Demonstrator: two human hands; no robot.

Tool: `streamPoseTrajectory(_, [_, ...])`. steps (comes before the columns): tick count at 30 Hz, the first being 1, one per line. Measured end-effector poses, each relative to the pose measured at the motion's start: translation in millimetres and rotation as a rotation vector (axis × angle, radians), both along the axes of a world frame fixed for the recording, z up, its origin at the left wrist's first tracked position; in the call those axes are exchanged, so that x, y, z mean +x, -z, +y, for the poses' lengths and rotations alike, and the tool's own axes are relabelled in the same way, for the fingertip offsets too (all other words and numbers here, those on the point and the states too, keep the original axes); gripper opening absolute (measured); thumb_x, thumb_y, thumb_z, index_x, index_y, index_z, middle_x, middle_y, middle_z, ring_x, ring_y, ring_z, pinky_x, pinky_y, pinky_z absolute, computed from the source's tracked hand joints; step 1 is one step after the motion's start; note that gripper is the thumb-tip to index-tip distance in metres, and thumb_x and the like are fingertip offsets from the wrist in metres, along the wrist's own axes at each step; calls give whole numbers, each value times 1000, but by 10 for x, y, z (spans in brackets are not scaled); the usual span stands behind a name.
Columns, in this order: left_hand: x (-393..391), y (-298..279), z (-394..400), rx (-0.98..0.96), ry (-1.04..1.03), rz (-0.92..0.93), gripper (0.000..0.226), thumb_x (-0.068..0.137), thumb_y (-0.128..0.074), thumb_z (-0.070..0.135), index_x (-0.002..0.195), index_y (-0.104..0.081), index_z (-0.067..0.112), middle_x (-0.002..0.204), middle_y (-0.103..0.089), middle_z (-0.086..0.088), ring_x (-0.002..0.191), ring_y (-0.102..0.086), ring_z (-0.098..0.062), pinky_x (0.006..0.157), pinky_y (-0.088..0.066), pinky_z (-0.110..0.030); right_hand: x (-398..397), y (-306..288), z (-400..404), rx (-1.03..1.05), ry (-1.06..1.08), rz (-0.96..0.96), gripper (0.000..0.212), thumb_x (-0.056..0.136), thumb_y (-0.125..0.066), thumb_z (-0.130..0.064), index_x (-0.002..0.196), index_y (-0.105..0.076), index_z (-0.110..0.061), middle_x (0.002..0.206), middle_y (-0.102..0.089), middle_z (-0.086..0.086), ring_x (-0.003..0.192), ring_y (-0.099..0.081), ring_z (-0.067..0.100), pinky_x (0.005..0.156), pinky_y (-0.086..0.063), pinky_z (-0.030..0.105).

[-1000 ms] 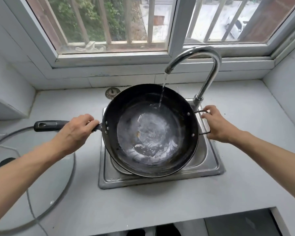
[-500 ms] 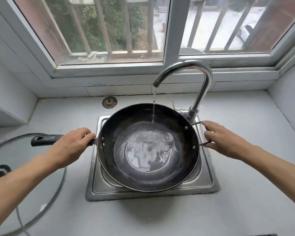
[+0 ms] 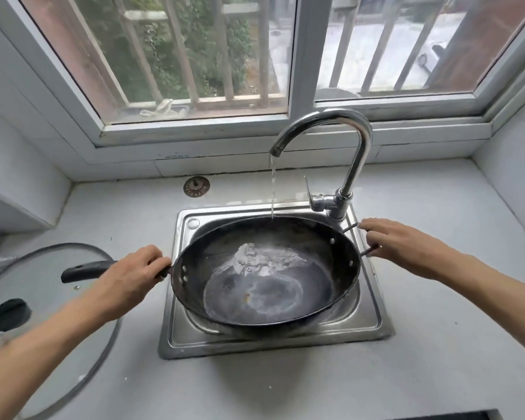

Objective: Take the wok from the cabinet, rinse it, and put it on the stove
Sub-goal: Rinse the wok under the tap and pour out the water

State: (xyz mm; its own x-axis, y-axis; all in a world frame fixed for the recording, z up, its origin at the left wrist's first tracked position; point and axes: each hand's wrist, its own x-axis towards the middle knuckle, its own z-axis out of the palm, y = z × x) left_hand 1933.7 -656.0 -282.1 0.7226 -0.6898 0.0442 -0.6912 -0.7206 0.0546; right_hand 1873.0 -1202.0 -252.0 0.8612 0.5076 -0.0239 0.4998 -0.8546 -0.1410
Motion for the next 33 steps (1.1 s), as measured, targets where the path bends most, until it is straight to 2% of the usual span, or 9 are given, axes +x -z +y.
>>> streamPoseTrajectory(3, [91, 19, 54, -55, 48, -13, 30, 72, -80, 6, 97, -63, 12, 88, -53, -4, 69, -50, -21, 50, -46, -32, -94, 0, 74, 7, 27, 6, 20, 91, -50, -42, 94, -49, -23, 128, -58, 2, 116, -54, 21, 96, -47, 31])
streamPoseTrajectory(6, [110, 20, 101, -84, 37, 20, 32, 69, -82, 3, 96, -66, 12, 87, -57, -2, 73, -53, -20, 55, -43, -26, -149, -16, 137, 5, 119, 77, 43, 89, -47, -49, 119, -52, -19, 119, -61, 0, 107, -58, 20, 90, -45, 26])
streamPoseTrajectory(9, [163, 95, 204, -92, 45, 42, 37, 72, -80, 4, 102, -63, 16, 92, -56, 2, 78, -52, -16, 61, -41, -22, -159, -47, 198, 41, 156, 64, 57, 92, -30, -64, 117, -53, -19, 107, -62, -3, 94, -57, 16, 80, -42, 21])
streamPoseTrajectory(13, [257, 162, 282, -124, -4, 89, 40, 76, -77, 7, 110, -58, 18, 100, -59, 4, 87, -56, -17, 68, -52, -31, -100, -49, 229, 69, 175, 66, 74, 88, -18, -73, 112, -58, -16, 101, -63, -3, 90, -57, 16, 77, -45, 24])
streamPoseTrajectory(17, [309, 138, 275, -127, -37, 100, 33, 79, -76, 9, 104, -59, 20, 98, -59, 7, 86, -56, -17, 69, -52, -33, -22, -41, 224, 138, 248, 52, 61, 88, -34, -64, 111, -60, -14, 100, -63, -2, 90, -60, 21, 79, -51, 37])
streamPoseTrajectory(22, [383, 132, 214, -169, -25, 28, 29, 76, -77, 9, 100, -62, 16, 90, -64, 4, 82, -55, -19, 71, -48, -31, 82, -3, 155, 227, 265, 101, 61, 84, -32, -75, 101, -59, -24, 90, -64, -9, 80, -59, 15, 73, -50, 35])
streamPoseTrajectory(28, [538, 192, 133, -188, -5, 49, 29, 85, -48, 35, 104, -61, 17, 92, -64, 7, 87, -46, -10, 79, -40, -27, 241, 116, 68, 378, 296, 74, 43, 87, -47, -63, 93, -62, -23, 87, -65, -14, 78, -61, 7, 71, -48, 29])
streamPoseTrajectory(31, [629, 246, 108, -181, -14, 93, 32, 87, -45, 38, 107, -61, 18, 94, -63, 8, 88, -47, -10, 80, -42, -27, 319, 163, 24, 405, 331, 94, 46, 85, -47, -66, 91, -63, -23, 84, -65, -16, 78, -61, 6, 71, -47, 24])
streamPoseTrajectory(33, [695, 280, 87, -180, -24, 147, 29, 87, -47, 39, 108, -60, 23, 95, -62, 11, 89, -48, -9, 79, -44, -27, 365, 202, 3, 403, 369, 147, 29, 86, -57, -56, 88, -62, -27, 82, -66, -16, 78, -61, 5, 72, -48, 26])
